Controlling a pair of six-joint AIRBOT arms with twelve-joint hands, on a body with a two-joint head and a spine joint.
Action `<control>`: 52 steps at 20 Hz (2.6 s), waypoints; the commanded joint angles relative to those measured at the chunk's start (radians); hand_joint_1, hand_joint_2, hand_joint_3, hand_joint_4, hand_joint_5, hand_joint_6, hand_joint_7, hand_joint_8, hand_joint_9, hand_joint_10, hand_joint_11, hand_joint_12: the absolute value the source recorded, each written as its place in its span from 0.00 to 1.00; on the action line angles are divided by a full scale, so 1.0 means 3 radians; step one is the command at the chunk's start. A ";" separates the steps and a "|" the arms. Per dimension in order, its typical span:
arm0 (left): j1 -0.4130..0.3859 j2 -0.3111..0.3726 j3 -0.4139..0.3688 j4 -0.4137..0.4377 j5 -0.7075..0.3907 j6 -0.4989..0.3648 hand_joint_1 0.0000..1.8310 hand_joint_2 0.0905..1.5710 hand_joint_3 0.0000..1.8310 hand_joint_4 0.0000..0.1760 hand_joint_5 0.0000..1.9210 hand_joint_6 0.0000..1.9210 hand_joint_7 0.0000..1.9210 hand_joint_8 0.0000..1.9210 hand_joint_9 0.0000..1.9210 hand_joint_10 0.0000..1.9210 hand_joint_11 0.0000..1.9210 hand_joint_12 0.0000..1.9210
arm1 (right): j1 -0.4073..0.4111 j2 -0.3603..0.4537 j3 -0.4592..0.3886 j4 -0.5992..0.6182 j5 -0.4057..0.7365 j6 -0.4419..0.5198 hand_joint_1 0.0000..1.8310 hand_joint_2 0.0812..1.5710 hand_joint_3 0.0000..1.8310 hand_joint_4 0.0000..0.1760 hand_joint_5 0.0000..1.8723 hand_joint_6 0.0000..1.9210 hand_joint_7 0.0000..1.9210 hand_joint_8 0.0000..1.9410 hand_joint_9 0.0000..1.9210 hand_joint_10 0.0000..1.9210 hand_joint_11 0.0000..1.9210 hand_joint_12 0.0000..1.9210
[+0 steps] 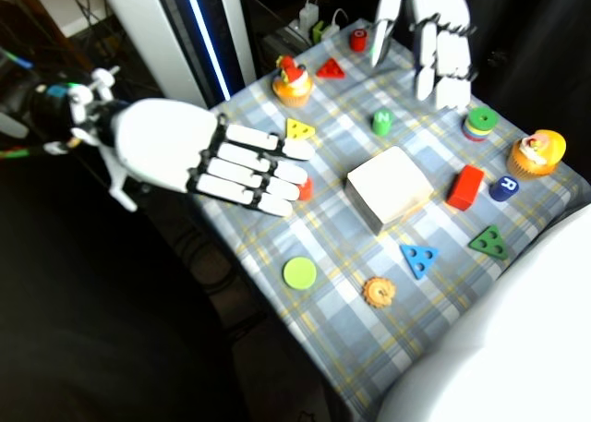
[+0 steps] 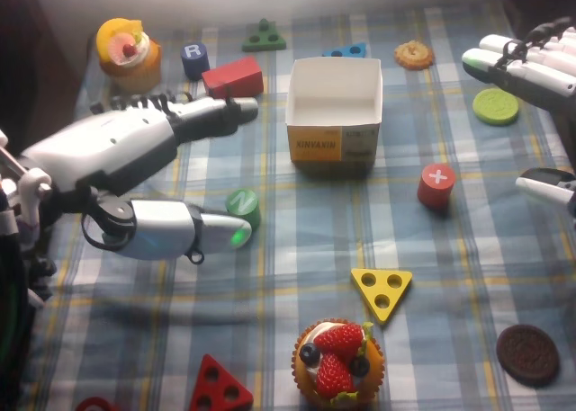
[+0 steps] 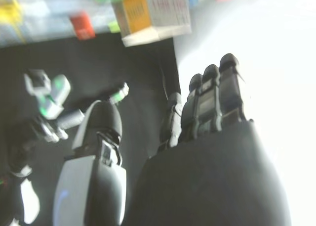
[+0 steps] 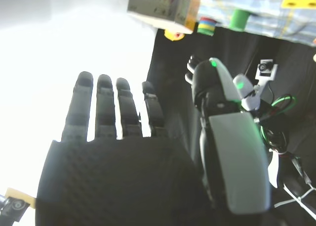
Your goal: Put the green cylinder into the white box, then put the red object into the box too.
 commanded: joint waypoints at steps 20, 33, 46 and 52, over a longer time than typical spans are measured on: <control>-0.0075 -0.0399 0.0059 -0.0840 -0.0181 0.1755 0.51 0.76 0.00 0.35 0.23 0.04 0.22 0.02 0.00 0.44 0.00 0.68 | 0.0057 -0.0076 0.0031 0.0068 0.0352 -0.0006 0.28 0.82 0.00 0.00 0.00 0.00 0.00 0.00 0.00 0.00 0.02 0.02; -0.0163 -0.0449 0.0095 -0.0858 -0.0403 0.1770 0.65 0.80 0.00 0.00 0.34 0.63 0.39 0.86 0.25 0.84 0.01 0.99 | 0.0029 -0.0079 0.0029 0.0108 0.0396 0.0002 0.28 0.83 0.00 0.00 0.00 0.00 0.00 0.00 0.00 0.00 0.00 0.21; -0.1083 -0.0865 0.0630 -0.0679 -0.0107 0.1771 0.65 0.78 0.00 0.00 0.36 0.65 0.43 0.77 0.25 0.86 0.02 1.00 | 0.0019 -0.0120 0.0035 0.0113 0.0464 0.0020 0.25 0.85 0.00 0.00 0.00 0.00 0.00 0.00 0.00 0.00 0.00 0.37; -0.1268 -0.1322 0.1181 -0.1167 0.0288 0.2144 0.66 0.77 0.00 0.00 0.38 0.59 0.42 0.81 0.23 1.00 0.17 1.00 | 0.0037 -0.0210 0.0104 -0.0024 0.0416 0.0168 0.26 0.85 0.00 0.00 0.00 0.00 0.00 0.00 0.00 0.00 0.00 0.49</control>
